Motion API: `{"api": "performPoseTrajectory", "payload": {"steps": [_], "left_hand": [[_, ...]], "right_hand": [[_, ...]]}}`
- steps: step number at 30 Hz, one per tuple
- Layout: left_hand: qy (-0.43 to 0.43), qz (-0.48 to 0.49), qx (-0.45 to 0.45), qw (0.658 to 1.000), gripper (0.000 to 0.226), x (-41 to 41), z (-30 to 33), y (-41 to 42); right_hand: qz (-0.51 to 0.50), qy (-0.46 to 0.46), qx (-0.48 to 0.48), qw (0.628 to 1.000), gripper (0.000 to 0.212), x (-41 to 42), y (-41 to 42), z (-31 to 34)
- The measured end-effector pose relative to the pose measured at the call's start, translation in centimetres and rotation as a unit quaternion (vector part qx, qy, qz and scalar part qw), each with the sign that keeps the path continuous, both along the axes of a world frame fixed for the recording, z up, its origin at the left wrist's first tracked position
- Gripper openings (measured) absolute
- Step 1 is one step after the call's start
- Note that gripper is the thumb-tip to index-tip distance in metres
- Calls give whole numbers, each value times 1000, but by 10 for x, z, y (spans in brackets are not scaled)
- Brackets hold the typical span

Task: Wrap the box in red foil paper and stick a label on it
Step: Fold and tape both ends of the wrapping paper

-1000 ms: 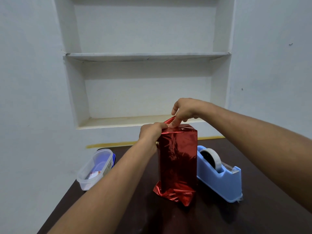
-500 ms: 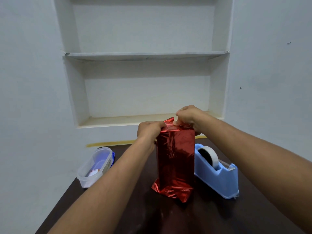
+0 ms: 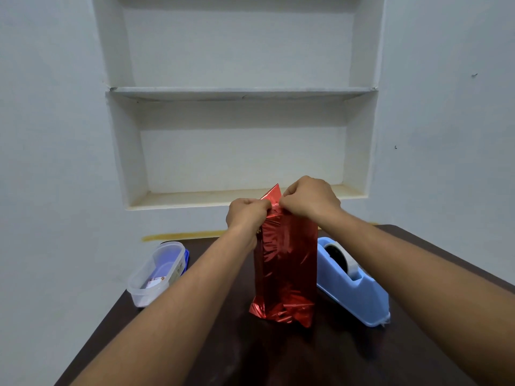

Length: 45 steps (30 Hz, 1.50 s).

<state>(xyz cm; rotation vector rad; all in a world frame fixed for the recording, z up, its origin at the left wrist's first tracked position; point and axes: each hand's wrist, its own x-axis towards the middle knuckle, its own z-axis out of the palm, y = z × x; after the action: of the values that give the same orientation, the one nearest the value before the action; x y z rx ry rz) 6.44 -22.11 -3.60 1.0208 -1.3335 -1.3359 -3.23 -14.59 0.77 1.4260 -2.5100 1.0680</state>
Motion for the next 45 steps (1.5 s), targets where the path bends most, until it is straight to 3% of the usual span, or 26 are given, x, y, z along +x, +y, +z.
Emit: {"api": "performPoseTrajectory", "payload": {"steps": [5,8,13,16,19,24,28,32,35,37,42,45], "left_hand": [[-32,-23,6,999,7,5,8,6],[-29,-65,44,997,18,17,16,11],[-44,-94,50,993,11,32,23,9],[-68,-72,21,995,8,36,29,10],[-97,-36,-33,994,12,39,30,11],[-124,35,-180,975,20,40,32,11],[-118,-44,-205,971,26,45,39,8],[-206,-139,-235,940,41,53,50,7],[-267,-186,-266,907,30,60,62,11],[-280,-203,-277,896,20,59,68,11],[-226,-214,-256,915,16,45,77,13],[-262,-196,-316,891,13,36,83,15]], "right_hand": [[15,92,82,992,27,13,3,14],[43,75,133,987,26,25,12,27],[112,62,215,968,40,41,29,31],[71,95,136,984,51,47,29,7],[46,139,51,988,42,47,23,-15],[95,44,38,994,22,34,25,-19],[134,-58,-13,989,28,18,34,-20],[174,-114,-42,977,34,6,41,-20],[182,-145,-68,970,38,-2,41,-21],[180,-148,-71,970,33,-8,41,-23],[229,-170,-85,955,15,-16,40,-25],[282,-224,-119,925,12,-22,35,-26]]}}
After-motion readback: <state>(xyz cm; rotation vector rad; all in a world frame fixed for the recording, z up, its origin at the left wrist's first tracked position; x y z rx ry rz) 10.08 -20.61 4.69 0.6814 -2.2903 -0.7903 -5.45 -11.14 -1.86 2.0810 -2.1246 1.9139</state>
